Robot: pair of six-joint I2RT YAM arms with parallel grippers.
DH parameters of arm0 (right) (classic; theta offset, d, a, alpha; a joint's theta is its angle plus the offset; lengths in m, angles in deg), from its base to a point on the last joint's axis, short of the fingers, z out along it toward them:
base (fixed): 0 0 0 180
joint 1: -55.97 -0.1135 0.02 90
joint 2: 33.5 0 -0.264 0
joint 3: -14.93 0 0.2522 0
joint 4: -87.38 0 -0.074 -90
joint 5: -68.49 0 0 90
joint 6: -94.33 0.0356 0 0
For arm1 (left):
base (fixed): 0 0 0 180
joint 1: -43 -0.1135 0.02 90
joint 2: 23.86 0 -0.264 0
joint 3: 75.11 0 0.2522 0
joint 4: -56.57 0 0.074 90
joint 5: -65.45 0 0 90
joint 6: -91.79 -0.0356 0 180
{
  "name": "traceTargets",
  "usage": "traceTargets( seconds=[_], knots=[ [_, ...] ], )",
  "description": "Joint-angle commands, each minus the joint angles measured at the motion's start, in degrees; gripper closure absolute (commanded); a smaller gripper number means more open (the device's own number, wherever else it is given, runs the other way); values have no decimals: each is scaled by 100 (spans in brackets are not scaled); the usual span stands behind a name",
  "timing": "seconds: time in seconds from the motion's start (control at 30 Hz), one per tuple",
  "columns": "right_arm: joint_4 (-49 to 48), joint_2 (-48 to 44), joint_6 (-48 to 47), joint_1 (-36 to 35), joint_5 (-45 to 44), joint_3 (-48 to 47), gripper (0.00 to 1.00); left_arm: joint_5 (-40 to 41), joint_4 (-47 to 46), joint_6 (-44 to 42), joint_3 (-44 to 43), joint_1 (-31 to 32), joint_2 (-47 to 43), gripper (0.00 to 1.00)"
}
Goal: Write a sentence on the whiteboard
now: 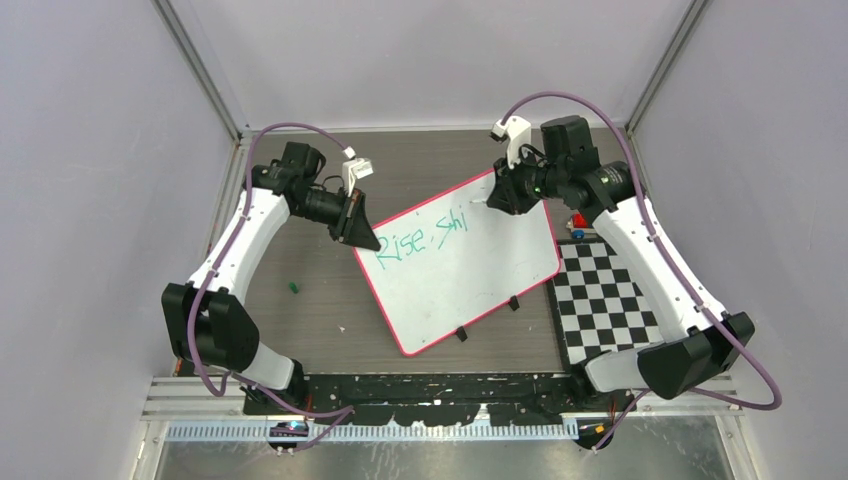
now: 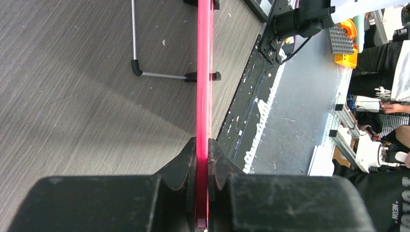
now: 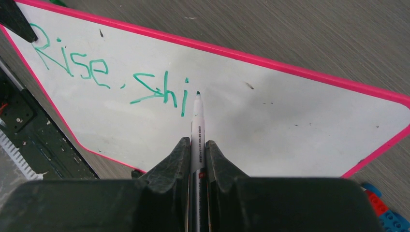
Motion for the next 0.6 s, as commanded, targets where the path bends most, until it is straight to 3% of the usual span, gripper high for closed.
traceTargets(
  seconds=[0.0, 0.57],
  knots=[
    [-80, -147, -92, 55, 104, 80, 100, 51, -7, -263, 20, 98, -69, 100],
    [-246, 210, -117, 56, -14, 240, 100, 59, -9, -222, -4, 98, -46, 100]
  ],
)
